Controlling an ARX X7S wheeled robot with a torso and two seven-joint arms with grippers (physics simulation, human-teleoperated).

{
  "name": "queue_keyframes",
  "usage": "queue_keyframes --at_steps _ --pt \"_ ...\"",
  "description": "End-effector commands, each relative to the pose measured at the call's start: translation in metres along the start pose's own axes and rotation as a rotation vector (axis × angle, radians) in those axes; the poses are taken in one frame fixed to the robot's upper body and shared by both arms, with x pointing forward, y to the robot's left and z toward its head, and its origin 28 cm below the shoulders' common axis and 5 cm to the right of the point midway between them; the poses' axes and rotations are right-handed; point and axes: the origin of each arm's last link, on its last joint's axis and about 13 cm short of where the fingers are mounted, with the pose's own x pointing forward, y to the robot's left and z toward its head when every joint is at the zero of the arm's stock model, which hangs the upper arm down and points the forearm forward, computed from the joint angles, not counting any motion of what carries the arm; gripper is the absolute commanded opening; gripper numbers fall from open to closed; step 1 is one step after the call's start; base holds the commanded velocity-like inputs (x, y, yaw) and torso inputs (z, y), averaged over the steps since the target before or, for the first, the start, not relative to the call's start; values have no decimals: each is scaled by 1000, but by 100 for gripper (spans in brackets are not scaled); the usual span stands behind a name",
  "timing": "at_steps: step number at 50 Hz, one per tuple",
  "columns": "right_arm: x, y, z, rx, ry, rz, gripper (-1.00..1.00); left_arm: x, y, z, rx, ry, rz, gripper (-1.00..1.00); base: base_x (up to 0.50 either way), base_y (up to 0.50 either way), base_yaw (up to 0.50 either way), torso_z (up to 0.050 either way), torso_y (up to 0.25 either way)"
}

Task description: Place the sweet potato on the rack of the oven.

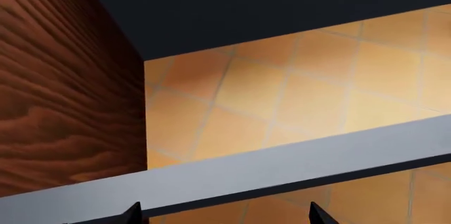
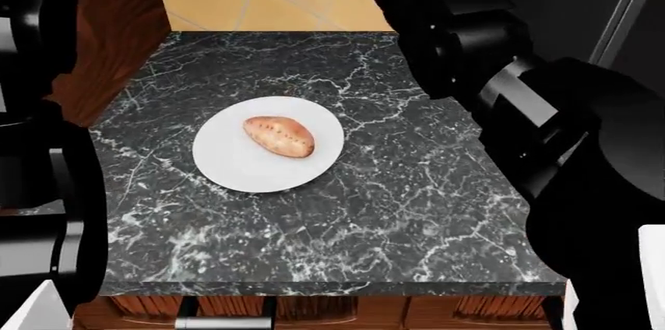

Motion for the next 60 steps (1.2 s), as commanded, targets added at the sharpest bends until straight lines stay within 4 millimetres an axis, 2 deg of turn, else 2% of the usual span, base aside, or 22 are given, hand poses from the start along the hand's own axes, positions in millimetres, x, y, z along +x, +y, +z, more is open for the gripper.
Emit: queue_keyframes --at_steps 1,4,9,20,27,36,47,60 --pt "-6 -7 -11 -4 144 279 100 1 -4 6 -11 -8 -32 100 0 0 0 0 0" --pt "-9 -10 -12 14 261 370 100 1 -5 8 -8 -9 -38 100 0 0 0 0 0" --pt "-15 -11 -13 33 455 384 100 3 -7 12 -7 -9 -46 100 0 0 0 0 0" --pt "-26 -11 -37 -48 634 423 100 -2 -5 13 -21 -10 -52 100 0 0 0 0 0" --pt "-30 -7 -46 -23 676 429 100 -5 -6 16 -51 -37 -92 100 0 0 0 0 0" --pt "-41 -4 -69 39 740 425 100 -10 -4 15 -60 -36 -89 100 0 0 0 0 0" --pt "-51 -6 -87 18 817 473 100 -10 -4 7 -75 -36 -85 100 0 0 0 0 0" --pt "-58 -7 -101 -43 866 533 100 -11 -3 7 -81 -33 -80 100 0 0 0 0 0"
